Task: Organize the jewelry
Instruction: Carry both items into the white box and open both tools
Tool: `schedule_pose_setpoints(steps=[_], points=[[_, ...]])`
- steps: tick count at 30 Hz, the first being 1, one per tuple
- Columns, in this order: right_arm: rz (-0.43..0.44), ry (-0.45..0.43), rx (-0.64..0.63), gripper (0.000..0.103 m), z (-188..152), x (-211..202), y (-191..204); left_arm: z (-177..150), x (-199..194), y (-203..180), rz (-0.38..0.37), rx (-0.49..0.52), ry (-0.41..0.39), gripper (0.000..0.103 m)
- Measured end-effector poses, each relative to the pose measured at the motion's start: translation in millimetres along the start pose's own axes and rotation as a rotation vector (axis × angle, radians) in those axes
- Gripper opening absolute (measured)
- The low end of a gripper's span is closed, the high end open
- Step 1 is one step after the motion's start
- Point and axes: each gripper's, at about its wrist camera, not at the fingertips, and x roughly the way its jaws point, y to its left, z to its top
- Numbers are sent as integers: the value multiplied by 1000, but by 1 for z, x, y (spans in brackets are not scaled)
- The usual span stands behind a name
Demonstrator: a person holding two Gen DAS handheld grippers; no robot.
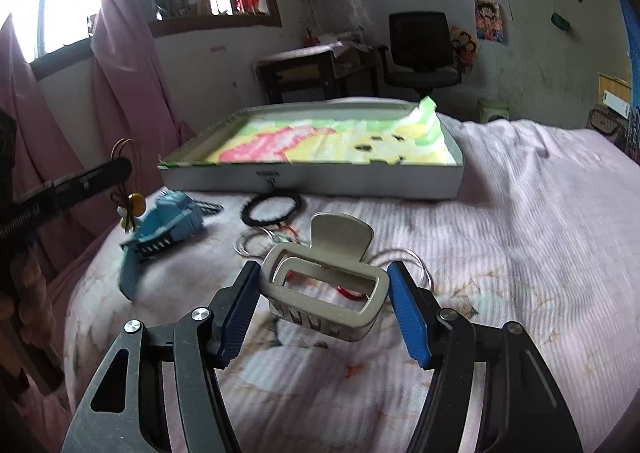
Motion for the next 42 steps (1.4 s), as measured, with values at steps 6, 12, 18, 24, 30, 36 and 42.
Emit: schedule_pose_setpoints(steps=[6, 12, 18, 24, 30, 36, 42], points=[[52, -62, -13, 59, 22, -9, 8, 39, 13, 13, 3, -9, -11, 3], [101, -95, 5, 59, 78, 22, 11, 64, 44, 31, 49, -11, 8, 3], [122, -60, 44, 59, 116, 81, 22, 67, 80, 57, 90, -40, 76, 3], [102, 34, 82, 59, 118, 126, 25, 58, 109, 74, 91, -86, 162, 3], [58, 112, 71, 59, 109, 145, 25, 46, 123, 79, 106, -99, 242, 3], [46, 132, 67, 60, 107, 146, 22, 41, 119, 78, 113, -96, 247, 4], [37, 83, 73, 64, 104, 127, 16, 35, 110, 75, 125, -106, 248, 5]])
